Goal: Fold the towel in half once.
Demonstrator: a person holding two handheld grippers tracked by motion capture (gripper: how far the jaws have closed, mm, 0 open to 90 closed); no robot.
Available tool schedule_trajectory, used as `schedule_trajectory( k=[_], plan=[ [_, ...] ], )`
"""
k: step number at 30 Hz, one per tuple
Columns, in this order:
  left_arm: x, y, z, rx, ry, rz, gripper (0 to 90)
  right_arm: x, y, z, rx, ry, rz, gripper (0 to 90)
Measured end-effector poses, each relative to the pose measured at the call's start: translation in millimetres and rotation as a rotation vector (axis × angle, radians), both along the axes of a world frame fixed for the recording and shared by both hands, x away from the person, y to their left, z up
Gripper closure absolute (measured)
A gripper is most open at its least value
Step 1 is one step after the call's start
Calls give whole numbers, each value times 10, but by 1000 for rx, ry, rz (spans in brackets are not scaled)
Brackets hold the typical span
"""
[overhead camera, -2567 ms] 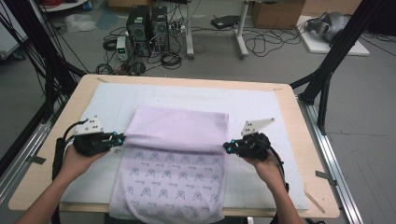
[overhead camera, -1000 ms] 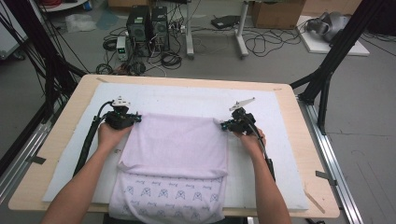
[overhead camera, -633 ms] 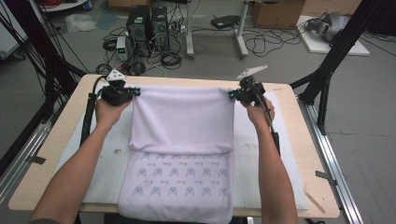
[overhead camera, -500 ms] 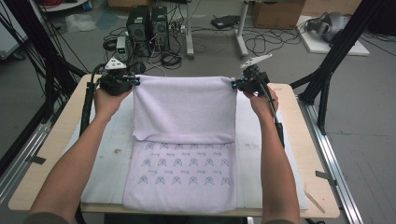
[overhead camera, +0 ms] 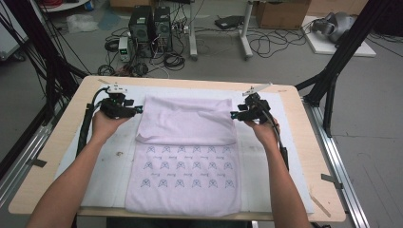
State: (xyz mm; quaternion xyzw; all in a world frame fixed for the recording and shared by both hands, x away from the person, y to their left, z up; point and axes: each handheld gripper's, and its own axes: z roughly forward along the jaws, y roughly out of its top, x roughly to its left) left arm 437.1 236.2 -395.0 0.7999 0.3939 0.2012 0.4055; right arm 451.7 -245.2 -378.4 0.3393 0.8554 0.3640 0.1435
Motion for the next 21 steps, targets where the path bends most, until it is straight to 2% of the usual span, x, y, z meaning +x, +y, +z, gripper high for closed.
schedule_trajectory(
  k=[3,5,6,7,9,12,16,20,21],
  plan=[
    [-103,-19,-57,10,1,-26,472,-114,0,-94,-4,15,25,484],
    [-245,-47,-126,16,11,-67,466,-196,-2,-144,19,24,34,487],
    [-245,-47,-126,16,11,-67,467,-235,4,-164,22,26,41,487],
    [-332,-58,-163,4,17,-96,467,-275,10,-180,21,21,50,488],
    [-374,-69,-182,-4,20,-109,466,-343,26,-216,32,21,67,489],
    [-526,-98,-234,-35,38,-162,461,-425,50,-280,36,36,94,489],
    [-616,-110,-267,-46,54,-202,451,-520,71,-342,41,51,121,488],
    [-707,-108,-364,-24,71,-229,466,-567,73,-411,40,74,133,489],
    [-713,-104,-386,-18,70,-232,500,-567,76,-441,36,79,135,493]
  ],
)
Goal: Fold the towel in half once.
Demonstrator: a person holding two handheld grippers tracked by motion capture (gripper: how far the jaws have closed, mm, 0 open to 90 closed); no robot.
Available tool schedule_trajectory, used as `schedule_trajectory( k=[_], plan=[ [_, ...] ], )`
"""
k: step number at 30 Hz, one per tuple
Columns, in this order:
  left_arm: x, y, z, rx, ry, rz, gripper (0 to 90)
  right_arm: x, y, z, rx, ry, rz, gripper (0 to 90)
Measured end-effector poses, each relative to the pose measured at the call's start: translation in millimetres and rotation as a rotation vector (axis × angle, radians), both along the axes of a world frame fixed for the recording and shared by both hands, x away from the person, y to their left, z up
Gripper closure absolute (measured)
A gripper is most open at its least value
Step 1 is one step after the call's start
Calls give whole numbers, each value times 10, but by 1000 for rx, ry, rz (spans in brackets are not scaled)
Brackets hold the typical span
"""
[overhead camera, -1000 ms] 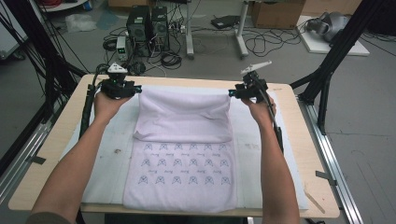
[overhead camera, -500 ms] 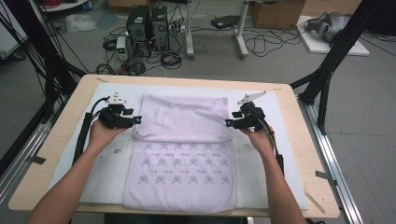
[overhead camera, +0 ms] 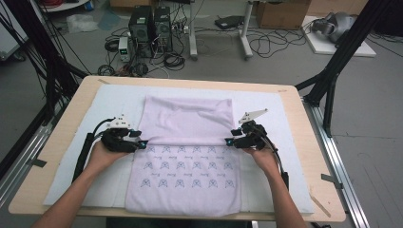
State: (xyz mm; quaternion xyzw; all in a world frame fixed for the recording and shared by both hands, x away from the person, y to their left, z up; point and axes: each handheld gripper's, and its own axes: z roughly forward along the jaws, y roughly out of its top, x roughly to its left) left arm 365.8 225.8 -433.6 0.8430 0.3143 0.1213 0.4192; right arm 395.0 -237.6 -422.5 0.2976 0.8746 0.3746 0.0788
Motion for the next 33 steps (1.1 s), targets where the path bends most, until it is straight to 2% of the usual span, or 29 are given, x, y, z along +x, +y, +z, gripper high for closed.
schedule_trajectory(
  k=[2,3,4,5,8,9,10,11,12,13,15,17,18,19,20,21,22,24,25,26,28,31,33],
  plan=[
    [-14,7,-32,5,-4,-19,636,-6,13,-62,-17,15,6,551],
    [-14,7,-32,5,-4,-19,710,-10,22,-91,-19,19,16,609],
    [-25,1,-43,13,-5,-25,773,-10,22,-91,-19,19,16,609],
    [-31,-4,-51,16,-8,-29,816,-37,38,-113,-26,17,35,722],
    [-45,3,-26,17,-24,-25,857,-63,33,-64,-14,26,61,838],
    [-69,21,21,0,-41,-20,860,-81,30,-34,-2,16,68,845],
    [-69,21,21,0,-41,-20,861,-107,27,4,13,12,72,848],
    [-113,47,91,-18,-60,-15,861,-135,23,47,27,-1,77,850],
    [-113,47,91,-18,-60,-15,862,-170,18,93,35,-18,86,850],
    [-176,76,172,-29,-72,-19,862,-212,14,137,42,-28,87,851],
    [-220,87,210,-28,-80,-27,861,-308,-1,219,51,-39,100,853],
    [-399,121,279,-33,-96,-50,861,-425,-27,295,56,-44,110,854],
    [-399,121,279,-33,-96,-50,862,-495,-41,326,57,-54,116,855],
    [-553,143,293,-34,-106,-67,861,-579,-51,346,63,-74,126,857],
    [-553,143,293,-34,-106,-67,862,-657,-62,353,66,-73,135,857],
    [-718,167,282,-40,-108,-83,861,-733,-71,342,69,-69,144,856],
    [-718,167,282,-40,-108,-83,860,-812,-77,318,69,-67,153,856],
    [-935,187,236,-28,-102,-121,824,-951,-93,228,73,-41,181,830],
    [-935,187,236,-28,-102,-121,729,-1001,-100,180,67,-29,190,760],
    [-998,209,219,-21,-82,-125,661,-1033,-107,143,64,-25,196,720],
    [-1006,227,218,-11,-77,-130,595,-1058,-140,130,78,-23,188,642],
    [-969,232,205,-10,-73,-118,589,-1003,-159,152,113,-28,165,605],
    [-870,215,135,-11,-57,-106,617,-968,-109,134,88,-33,166,588]
  ],
)
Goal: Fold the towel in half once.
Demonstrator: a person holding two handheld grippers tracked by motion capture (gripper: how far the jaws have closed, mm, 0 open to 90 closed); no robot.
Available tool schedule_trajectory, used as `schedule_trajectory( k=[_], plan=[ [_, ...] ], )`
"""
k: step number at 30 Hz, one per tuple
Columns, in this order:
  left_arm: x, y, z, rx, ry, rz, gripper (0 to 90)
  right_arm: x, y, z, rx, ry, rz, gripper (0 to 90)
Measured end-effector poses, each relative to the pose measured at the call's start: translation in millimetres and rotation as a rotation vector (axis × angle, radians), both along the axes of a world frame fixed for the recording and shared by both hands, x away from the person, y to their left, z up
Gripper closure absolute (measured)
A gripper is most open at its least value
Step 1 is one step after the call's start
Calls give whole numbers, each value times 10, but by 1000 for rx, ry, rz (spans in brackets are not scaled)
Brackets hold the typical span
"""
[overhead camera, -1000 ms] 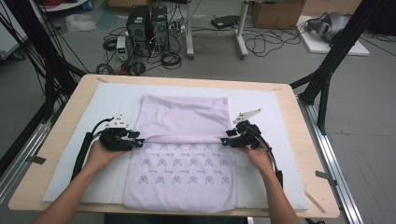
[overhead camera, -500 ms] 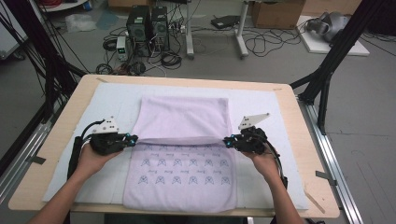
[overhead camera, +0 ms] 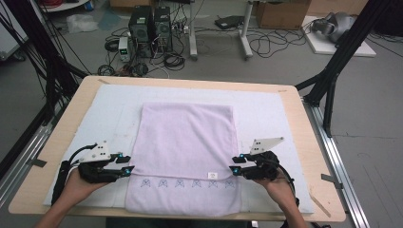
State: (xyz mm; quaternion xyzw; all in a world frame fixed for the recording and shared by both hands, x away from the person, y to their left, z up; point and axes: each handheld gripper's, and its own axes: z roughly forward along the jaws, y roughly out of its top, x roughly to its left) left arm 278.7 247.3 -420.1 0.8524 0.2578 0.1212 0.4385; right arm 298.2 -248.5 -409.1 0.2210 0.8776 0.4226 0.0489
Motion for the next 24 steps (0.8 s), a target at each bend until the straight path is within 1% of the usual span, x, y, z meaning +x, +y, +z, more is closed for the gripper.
schedule_trajectory(
  k=[1,2,3,4,5,6,7,8,9,10,11,12,13,14,15,16,18,19,20,21,23,24],
  plan=[
    [0,0,0,0,0,0,631,19,33,-23,-15,2,5,582],
    [48,-28,-65,9,14,-2,642,35,61,-50,-34,3,12,575],
    [48,-28,-65,9,14,-2,643,50,85,-76,-46,2,15,574],
    [80,-67,-131,14,34,-8,637,64,104,-101,-52,12,19,572],
    [83,-96,-162,20,41,-3,617,81,117,-127,-57,18,19,566],
    [83,-96,-162,20,41,-3,597,93,131,-151,-68,24,19,566],
    [85,-119,-186,35,45,-6,600,98,146,-176,-83,27,22,566],
    [84,-142,-207,42,46,-12,618,100,159,-196,-100,28,23,566],
    [67,-177,-241,60,39,-11,646,101,172,-221,-107,30,26,572],
    [65,-180,-243,53,36,-13,678,100,187,-244,-121,37,30,592],
    [63,-185,-247,49,38,-7,740,95,200,-268,-136,39,33,612],
    [63,-185,-247,49,38,-7,770,95,200,-268,-136,39,33,612],
    [63,-191,-248,46,40,-6,821,80,194,-295,-119,15,20,712],
    [63,-191,-248,46,40,-6,851,91,181,-297,-106,25,26,794],
    [62,-194,-244,53,38,-4,851,91,181,-297,-106,25,26,794],
    [61,-203,-230,60,31,-7,870,110,164,-295,-99,40,30,860],
    [56,-204,-220,58,29,-4,876,125,159,-283,-98,45,33,871],
    [47,-188,-179,50,23,-7,876,123,155,-264,-97,38,33,874],
    [37,-174,-141,42,17,-6,877,119,143,-233,-84,32,31,874],
    [37,-174,-141,42,17,-6,877,116,123,-193,-67,23,29,874],
    [-6,-154,-34,19,-7,-4,877,92,79,-85,-43,4,22,875],
    [-35,-146,27,9,-20,-9,877,92,79,-85,-43,4,22,875]
  ],
)
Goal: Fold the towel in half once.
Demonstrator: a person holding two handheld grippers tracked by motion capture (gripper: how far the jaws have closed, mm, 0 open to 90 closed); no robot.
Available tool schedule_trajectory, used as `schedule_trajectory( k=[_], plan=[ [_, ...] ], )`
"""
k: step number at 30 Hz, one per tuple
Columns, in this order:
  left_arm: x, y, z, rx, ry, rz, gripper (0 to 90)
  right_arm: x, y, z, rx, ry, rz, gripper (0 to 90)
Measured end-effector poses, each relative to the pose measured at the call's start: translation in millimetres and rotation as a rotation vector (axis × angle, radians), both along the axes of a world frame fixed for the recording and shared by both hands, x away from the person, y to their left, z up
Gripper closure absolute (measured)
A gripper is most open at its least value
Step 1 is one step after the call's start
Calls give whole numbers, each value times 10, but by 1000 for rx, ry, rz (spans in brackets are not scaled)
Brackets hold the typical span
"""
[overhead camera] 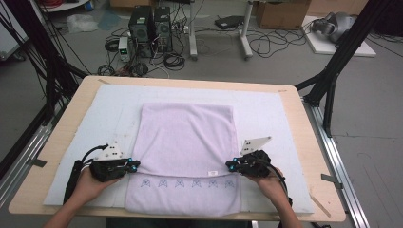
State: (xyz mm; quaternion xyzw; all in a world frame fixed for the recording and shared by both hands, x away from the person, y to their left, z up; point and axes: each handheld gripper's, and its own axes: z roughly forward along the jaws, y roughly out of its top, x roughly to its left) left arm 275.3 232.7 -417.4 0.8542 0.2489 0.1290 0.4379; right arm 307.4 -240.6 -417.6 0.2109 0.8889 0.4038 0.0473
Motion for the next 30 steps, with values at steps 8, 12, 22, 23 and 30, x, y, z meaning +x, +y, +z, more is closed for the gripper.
schedule_trajectory(
  k=[8,12,22,23,30],
  plan=[
    [-443,37,132,9,-45,-110,789,-411,-155,166,65,4,63,788],
    [-308,65,108,8,-37,-49,635,-298,-185,73,80,38,3,663],
    [773,-13,78,-54,-18,221,603,715,-108,126,-3,2,-197,466],
    [1022,-22,12,-18,-1,279,605,822,-108,128,0,-3,-210,463],
    [1556,-19,-150,-7,69,377,510,1456,-110,96,-71,-24,-295,391]
  ],
)
